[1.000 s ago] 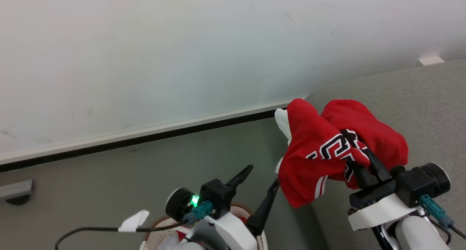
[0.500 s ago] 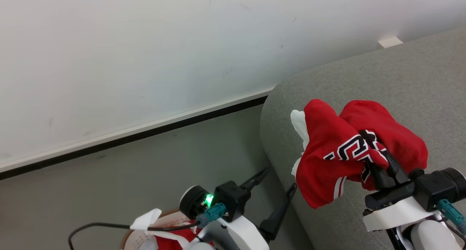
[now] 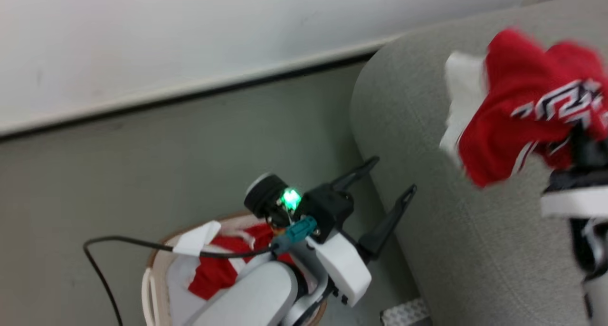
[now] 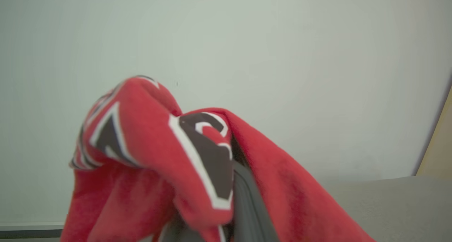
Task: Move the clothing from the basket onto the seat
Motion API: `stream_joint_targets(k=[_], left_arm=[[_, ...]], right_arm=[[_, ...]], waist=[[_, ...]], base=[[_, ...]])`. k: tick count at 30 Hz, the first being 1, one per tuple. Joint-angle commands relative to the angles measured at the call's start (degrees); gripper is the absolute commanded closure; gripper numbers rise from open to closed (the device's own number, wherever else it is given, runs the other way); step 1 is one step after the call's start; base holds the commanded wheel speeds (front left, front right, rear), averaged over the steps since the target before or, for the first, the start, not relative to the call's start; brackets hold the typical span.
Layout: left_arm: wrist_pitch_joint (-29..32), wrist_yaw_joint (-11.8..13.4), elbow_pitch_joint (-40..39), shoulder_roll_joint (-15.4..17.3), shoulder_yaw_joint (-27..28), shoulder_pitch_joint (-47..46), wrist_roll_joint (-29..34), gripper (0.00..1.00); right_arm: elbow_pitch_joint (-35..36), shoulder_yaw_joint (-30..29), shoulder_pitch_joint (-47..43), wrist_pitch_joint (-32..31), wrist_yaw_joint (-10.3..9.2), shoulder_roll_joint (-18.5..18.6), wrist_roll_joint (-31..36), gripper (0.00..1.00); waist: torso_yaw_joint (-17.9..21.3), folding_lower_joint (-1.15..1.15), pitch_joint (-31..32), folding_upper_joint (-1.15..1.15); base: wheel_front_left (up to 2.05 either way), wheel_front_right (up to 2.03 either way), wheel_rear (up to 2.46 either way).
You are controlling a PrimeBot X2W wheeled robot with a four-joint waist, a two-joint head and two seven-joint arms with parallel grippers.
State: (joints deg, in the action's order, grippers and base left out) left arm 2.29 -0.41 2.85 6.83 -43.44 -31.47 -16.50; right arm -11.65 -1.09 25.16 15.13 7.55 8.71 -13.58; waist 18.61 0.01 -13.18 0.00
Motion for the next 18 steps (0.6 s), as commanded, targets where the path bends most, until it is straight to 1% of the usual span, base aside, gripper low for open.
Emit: stream_joint_targets(k=[1, 5, 7, 9, 10, 11, 13, 16, 18], left_arm=[[0.5, -0.6, -0.5, 0.5, 0.1, -2.7, 1.0, 0.0], [0.5, -1.5, -0.7, 0.1, 0.6, -7.3, 1.9, 0.0], [0.4, -1.8, -0.4, -0.2, 0.7, -9.2, 2.3, 0.0], [0.2, -2.0, -0.1, -0.4, 0.8, -10.7, 2.5, 0.0], [0.2, -2.0, -0.1, -0.4, 0.8, -10.7, 2.5, 0.0], [0.1, -2.0, 0.1, -0.5, 0.9, -11.4, 2.5, 0.0], [-0.3, -2.1, 0.5, -0.7, 1.0, -12.4, 2.5, 0.0], [-1.3, -2.0, 1.2, -1.1, 1.1, -13.3, 2.4, 0.0], [-2.1, -1.6, 1.8, -1.4, 1.2, -13.1, 1.8, 0.0]], right_arm=[[-1.1, -2.4, 4.7, 0.0, -0.13, 1.0, 1.0, 1.0], [-5.8, -7.7, 13.3, -0.1, -0.13, 3.2, 0.2, 1.0], [-8.8, -10.3, 17.9, -0.7, -0.12, 5.2, 1.0, 1.0], [-12.1, -12.5, 22.1, -1.7, -0.12, 6.9, 1.8, 1.0], [-12.1, -12.5, 22.1, -1.7, -0.12, 6.9, 1.8, 1.0], [-13.8, -13.6, 24.1, -2.4, -0.12, 8.0, 2.2, 1.0], [-17.6, -15.2, 27.7, -4.0, -0.13, 10.8, 3.5, 1.0], [-23.7, -20.0, 32.3, -5.3, -0.13, 14.8, 7.2, 1.0], [-27.4, -23.7, 34.1, -5.0, -0.12, 16.1, 10.4, 1.0]], waist=[[-3.9, -0.01, -9.4, 0.0], [-6.3, -0.01, -15.6, 0.0], [-7.6, -0.01, -18.2, 0.0], [-8.7, -0.01, -20.1, 0.0], [-8.7, -0.01, -20.1, 0.0], [-9.3, -0.01, -21.0, 0.0], [-10.3, -0.01, -22.5, 0.0], [-12.0, -0.01, -23.8, 0.0], [-13.1, -0.01, -24.0, 0.0]], base=[[0.0, 0.0, 0.0], [0.0, 0.0, 0.0], [0.0, 0.0, 0.0], [0.0, 0.0, 0.0], [0.0, 0.0, 0.0], [0.0, 0.0, 0.0], [0.0, 0.0, 0.0], [0.0, 0.0, 0.0], [0.0, 0.0, 0.0]])
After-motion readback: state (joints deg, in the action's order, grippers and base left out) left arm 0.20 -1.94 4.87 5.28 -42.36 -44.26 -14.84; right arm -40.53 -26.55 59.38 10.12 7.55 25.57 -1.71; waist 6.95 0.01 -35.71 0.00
